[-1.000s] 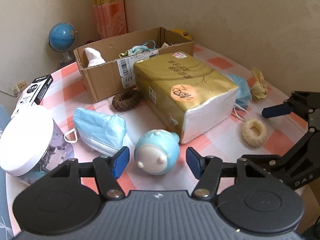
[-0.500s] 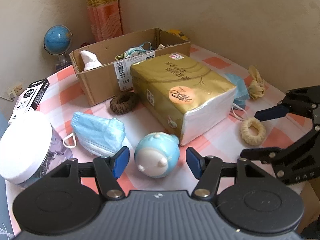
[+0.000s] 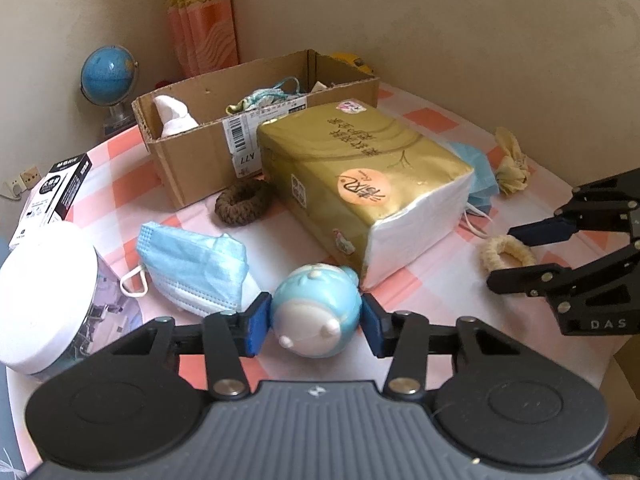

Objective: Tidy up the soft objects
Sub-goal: 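Grasp the blue-white ceramic figurine with the left tool while the right tool grasps the cream fuzzy ring, then carry the figurine into the box and open the left tool while the right tool holds the ring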

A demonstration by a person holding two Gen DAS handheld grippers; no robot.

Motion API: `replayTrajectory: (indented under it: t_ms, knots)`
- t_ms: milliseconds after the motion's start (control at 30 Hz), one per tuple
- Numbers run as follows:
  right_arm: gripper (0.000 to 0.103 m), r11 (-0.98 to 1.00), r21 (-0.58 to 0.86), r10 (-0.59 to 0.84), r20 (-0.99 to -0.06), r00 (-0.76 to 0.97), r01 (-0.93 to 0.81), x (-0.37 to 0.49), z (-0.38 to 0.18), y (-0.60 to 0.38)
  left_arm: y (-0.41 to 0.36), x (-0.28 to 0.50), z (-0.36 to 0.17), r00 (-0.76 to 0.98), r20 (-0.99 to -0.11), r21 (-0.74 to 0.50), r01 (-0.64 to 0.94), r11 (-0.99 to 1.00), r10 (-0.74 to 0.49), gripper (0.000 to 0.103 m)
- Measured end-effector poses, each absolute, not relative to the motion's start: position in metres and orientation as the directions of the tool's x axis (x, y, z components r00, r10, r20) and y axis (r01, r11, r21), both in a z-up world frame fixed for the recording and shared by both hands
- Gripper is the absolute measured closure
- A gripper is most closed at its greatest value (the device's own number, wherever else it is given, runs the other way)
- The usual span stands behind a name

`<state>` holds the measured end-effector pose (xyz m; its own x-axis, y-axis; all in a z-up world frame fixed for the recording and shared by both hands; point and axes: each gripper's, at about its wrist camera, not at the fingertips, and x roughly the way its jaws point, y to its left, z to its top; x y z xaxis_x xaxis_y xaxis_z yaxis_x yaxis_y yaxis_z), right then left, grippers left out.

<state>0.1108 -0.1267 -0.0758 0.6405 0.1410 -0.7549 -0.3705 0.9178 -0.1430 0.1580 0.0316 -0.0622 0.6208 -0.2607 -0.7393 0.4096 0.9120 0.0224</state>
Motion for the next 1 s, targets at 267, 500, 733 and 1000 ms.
replayTrajectory:
  t_ms: [267, 500, 733, 1000]
  knots:
    - [0.058, 0.925, -0.136, 0.131, -0.761, 0.635, -0.355, 0.104, -0.065, -0.131, 0.037, 0.150, -0.049, 0.606, -0.746, 0.013, 0.427, 0.904, -0.276, 0.059]
    - [0.058, 0.922, -0.133, 0.151, -0.741, 0.655, -0.363, 0.097, -0.044, -0.134, 0.046, 0.145, -0.017, 0.612, -0.734, 0.029, 0.464, 0.885, -0.297, 0.059]
    - [0.058, 0.923, -0.133, 0.162, -0.716, 0.680, -0.360, 0.099, -0.030, -0.134, 0.047, 0.171, 0.018, 0.684, -0.672, 0.091, 0.456, 0.885, -0.284, 0.059]
    - [0.058, 0.929, -0.128, 0.157, -0.713, 0.684, -0.347, 0.103, -0.026, -0.141, 0.042, 0.256, 0.031, 0.724, -0.660, 0.154, 0.391, 0.908, -0.200, 0.059]
